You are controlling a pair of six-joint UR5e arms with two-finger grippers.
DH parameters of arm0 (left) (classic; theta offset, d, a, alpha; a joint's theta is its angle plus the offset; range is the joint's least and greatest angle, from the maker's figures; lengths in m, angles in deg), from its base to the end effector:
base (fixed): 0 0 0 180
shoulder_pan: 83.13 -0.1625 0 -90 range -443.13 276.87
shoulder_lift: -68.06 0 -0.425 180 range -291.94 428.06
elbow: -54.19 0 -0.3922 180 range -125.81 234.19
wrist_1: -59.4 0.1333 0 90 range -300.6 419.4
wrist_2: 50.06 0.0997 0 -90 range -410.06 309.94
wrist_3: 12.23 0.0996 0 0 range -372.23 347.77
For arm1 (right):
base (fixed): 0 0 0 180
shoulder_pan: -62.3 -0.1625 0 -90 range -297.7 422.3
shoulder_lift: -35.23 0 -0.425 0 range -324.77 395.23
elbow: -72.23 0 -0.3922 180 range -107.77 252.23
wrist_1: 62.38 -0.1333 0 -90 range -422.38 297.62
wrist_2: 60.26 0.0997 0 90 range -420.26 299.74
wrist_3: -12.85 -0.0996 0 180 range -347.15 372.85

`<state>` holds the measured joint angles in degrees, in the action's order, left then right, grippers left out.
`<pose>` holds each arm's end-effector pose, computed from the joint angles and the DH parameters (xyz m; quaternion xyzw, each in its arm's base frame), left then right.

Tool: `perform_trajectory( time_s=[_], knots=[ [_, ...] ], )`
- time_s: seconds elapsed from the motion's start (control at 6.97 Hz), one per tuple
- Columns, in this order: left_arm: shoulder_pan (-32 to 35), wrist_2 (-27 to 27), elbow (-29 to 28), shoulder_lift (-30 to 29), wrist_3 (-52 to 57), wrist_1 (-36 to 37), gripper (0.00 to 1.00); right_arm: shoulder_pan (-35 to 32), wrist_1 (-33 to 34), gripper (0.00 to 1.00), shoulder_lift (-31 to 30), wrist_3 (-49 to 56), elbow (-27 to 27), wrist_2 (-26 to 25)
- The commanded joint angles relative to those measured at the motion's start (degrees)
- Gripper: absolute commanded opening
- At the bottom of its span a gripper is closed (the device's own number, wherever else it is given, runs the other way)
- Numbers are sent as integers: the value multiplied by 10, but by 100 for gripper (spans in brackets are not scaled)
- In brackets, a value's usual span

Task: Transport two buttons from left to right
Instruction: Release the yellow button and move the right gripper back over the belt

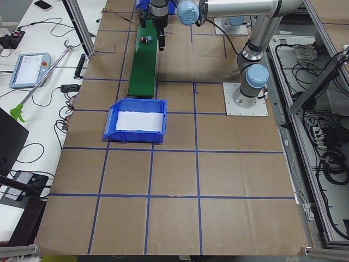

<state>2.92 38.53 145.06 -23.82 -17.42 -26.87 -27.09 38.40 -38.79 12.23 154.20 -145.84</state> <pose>-0.1005 -0.5152 0.4706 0.0796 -0.9967 0.0084 0.0124 0.1345 -0.6114 0.4226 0.0098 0.9989 -0.0247 0.0386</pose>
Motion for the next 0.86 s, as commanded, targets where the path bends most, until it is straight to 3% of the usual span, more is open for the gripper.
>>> perform_trajectory(
  time_s=[0.0,0.72],
  knots=[
    [0,0,0,0,0,0,100,-8,65,100,-3,-1,53,1],
    [0,0,1,1,0,0,100,-3,67,100,11,-5,70,1]
  ],
)
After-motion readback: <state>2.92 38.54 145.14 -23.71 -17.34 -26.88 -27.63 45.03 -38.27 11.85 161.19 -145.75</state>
